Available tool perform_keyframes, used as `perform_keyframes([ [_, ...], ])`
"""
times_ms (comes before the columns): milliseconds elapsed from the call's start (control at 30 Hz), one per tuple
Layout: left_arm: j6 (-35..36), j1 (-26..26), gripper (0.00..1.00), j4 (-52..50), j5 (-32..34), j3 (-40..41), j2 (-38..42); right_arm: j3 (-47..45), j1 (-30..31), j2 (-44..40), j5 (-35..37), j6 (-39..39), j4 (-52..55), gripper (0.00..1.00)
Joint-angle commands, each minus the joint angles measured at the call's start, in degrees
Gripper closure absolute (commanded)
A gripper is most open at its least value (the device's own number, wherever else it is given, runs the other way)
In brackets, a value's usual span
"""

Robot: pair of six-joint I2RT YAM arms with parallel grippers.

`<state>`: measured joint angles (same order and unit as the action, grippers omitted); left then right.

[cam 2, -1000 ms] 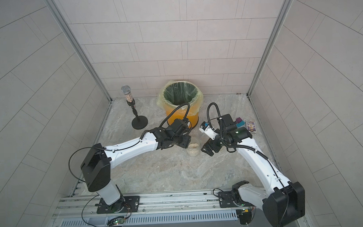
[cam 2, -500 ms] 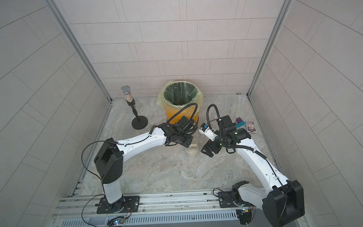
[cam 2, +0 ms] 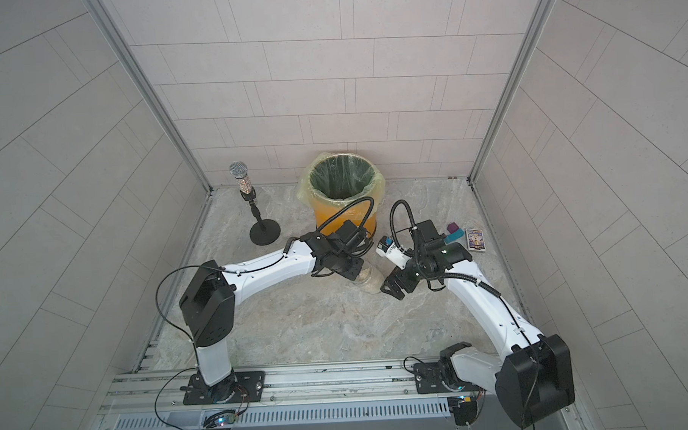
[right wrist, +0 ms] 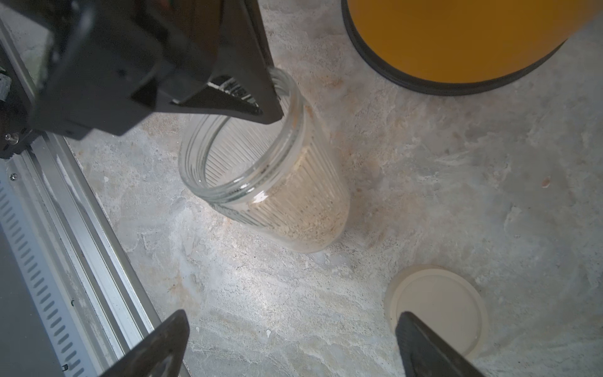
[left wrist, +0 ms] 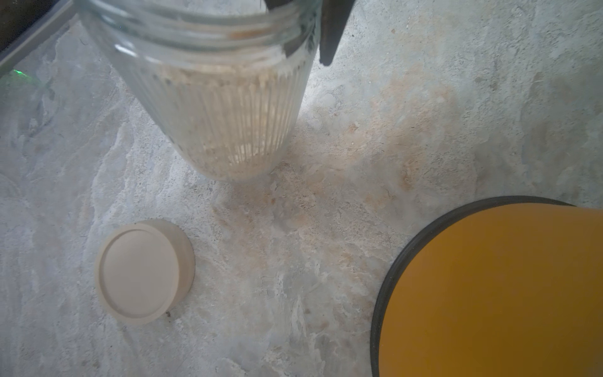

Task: Empty expired oatmeal from jars
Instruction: Pick up the jar from the center of the board.

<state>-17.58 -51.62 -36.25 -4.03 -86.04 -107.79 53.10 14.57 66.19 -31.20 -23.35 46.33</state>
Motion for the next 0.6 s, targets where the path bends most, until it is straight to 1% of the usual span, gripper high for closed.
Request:
perform_keyframes([
  [0, 0.18, -0.1, 1.0, 4.0, -2.82, 1.2, 1.02, 0.39, -0.14, -0.37, -1.7, -3.53, 0.62, 0.01],
  [167, 0.88, -0.02, 1.0, 3.68, -4.3, 0.67, 0.69, 2.09, -0.15, 2.08, -3.07, -7.87, 2.9, 0.0],
  [300, -0.35, 1.1, 1.0, 7.4, -8.39, 1.94, 2.53, 1.78, -0.15, 2.47, -4.11, -15.52, 2.9, 0.01],
  [367, -1.27, 1.83, 1.0, 9.18, -9.9, 2.38, 3.48, 0.62, -0.15, 1.49, -4.59, -17.74, 0.93, 0.0],
  [467, -1.88, 2.48, 1.0, 11.4, -11.08, 3.26, 4.83, -0.19, -0.07, -0.53, -5.41, -18.33, -2.18, 0.01],
  [567, -2.52, 3.05, 1.0, 14.45, -12.47, 5.07, 6.59, -0.06, 0.61, -0.78, -4.91, -17.6, -3.9, 0.0],
])
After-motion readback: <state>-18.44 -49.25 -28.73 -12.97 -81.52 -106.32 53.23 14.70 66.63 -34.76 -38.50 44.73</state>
